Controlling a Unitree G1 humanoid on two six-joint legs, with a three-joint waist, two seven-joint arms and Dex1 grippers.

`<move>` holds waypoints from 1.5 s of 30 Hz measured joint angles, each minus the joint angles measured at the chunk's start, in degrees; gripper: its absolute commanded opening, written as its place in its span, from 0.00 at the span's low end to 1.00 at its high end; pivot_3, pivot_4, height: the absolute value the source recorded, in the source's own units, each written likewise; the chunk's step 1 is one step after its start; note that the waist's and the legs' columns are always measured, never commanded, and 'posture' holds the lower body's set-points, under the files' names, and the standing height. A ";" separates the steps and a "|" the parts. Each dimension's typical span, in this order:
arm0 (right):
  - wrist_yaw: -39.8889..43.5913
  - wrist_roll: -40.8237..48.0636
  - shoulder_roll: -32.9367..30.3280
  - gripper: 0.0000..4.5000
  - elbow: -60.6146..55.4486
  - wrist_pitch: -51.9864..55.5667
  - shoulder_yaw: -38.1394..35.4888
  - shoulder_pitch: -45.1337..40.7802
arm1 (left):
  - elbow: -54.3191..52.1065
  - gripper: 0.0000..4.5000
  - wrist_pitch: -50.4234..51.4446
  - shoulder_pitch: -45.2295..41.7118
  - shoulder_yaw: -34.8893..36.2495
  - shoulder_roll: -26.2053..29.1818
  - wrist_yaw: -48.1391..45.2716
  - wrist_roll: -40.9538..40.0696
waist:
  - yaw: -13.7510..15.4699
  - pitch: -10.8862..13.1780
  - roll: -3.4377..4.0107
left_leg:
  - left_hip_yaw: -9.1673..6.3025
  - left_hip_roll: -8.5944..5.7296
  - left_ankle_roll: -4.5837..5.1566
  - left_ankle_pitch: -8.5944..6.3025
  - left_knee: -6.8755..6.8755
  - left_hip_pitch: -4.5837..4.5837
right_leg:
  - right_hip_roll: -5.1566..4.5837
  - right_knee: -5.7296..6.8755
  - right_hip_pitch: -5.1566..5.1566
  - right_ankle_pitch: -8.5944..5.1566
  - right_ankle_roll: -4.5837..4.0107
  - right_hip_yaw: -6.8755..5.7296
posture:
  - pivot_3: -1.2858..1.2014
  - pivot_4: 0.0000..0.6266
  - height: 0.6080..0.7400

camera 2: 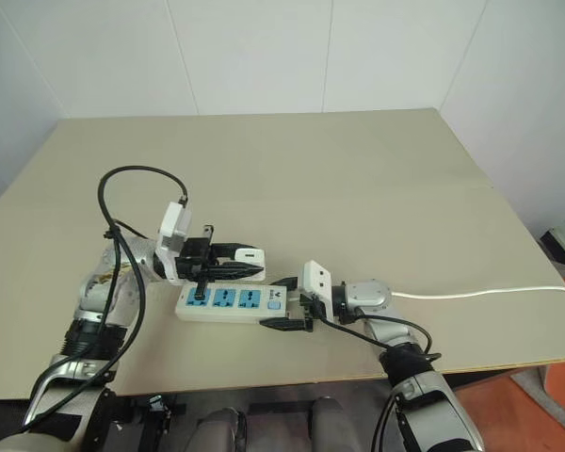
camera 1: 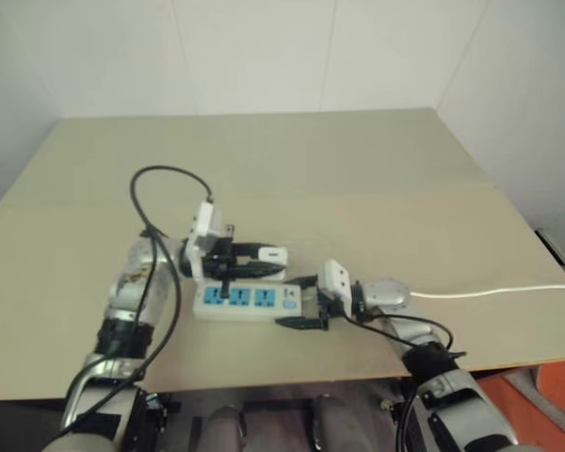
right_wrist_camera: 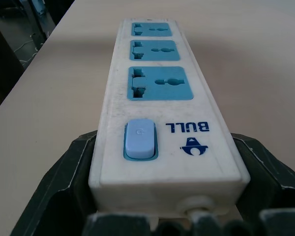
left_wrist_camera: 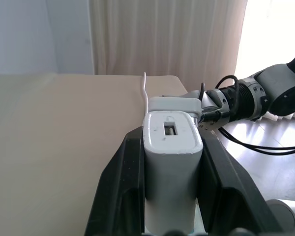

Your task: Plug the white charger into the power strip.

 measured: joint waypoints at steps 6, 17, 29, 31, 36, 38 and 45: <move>0.59 0.00 -0.34 0.76 -0.17 0.29 0.15 -0.11 | 3.15 0.22 -1.44 0.00 -0.12 0.98 -1.04 0.22 | 0.07 0.00 0.00 | 0.00 0.00 0.00 0.00 -0.01 -0.02 | -0.01 -0.10 0.01 0.00 0.00 -0.02 | 0.52 0.24 1.00; 2.50 0.01 -0.56 0.76 0.85 0.87 0.43 -1.19 | 2.43 0.22 -1.94 0.50 -0.45 2.18 -1.16 -0.12 | 0.12 0.00 0.00 | 0.01 -0.01 -0.01 -0.01 -0.04 -0.05 | -0.03 -0.17 0.01 0.00 0.00 -0.02 | 0.52 0.24 1.00; 2.59 0.00 -0.47 0.76 1.53 0.65 0.47 -1.60 | 1.63 0.22 -1.38 3.12 -1.98 3.42 -3.30 -0.20 | 0.13 0.00 0.00 | 0.01 -0.01 -0.01 -0.01 -0.05 -0.04 | -0.03 -0.17 0.02 0.00 0.01 -0.02 | 0.52 0.24 1.00; 2.59 0.00 -0.50 0.76 1.51 0.65 0.45 -1.58 | 1.63 0.22 -1.38 3.26 -2.09 3.74 -3.57 -0.20 | 0.15 0.00 0.00 | 0.01 -0.01 -0.01 -0.01 -0.05 -0.04 | -0.03 -0.17 0.02 -0.01 0.01 -0.02 | 0.52 0.24 1.00; 2.54 0.00 -0.50 0.76 1.43 0.64 0.49 -1.54 | 1.61 0.22 -1.38 3.45 -2.24 3.87 -3.94 -0.20 | 0.12 0.00 0.00 | 0.01 -0.01 -0.01 -0.01 -0.06 -0.04 | -0.03 -0.18 0.02 -0.01 0.01 -0.02 | 0.52 0.24 1.00; 2.54 0.00 -0.50 0.76 1.40 0.64 0.49 -1.53 | 1.50 0.22 -1.38 3.93 -2.28 3.87 -3.95 -0.20 | 0.12 0.00 0.00 | 0.01 -0.01 -0.01 -0.01 -0.07 -0.04 | -0.03 -0.19 0.02 -0.01 0.01 -0.02 | 0.52 0.24 1.00; 2.41 -0.01 -0.50 0.76 1.26 0.63 0.48 -1.40 | 1.49 0.22 -2.00 4.43 -3.21 3.33 -3.89 -0.13 | 0.13 0.00 0.00 | 0.01 -0.01 -0.01 -0.01 -0.08 -0.04 | -0.03 -0.20 0.02 -0.01 0.02 -0.02 | 0.52 0.24 1.00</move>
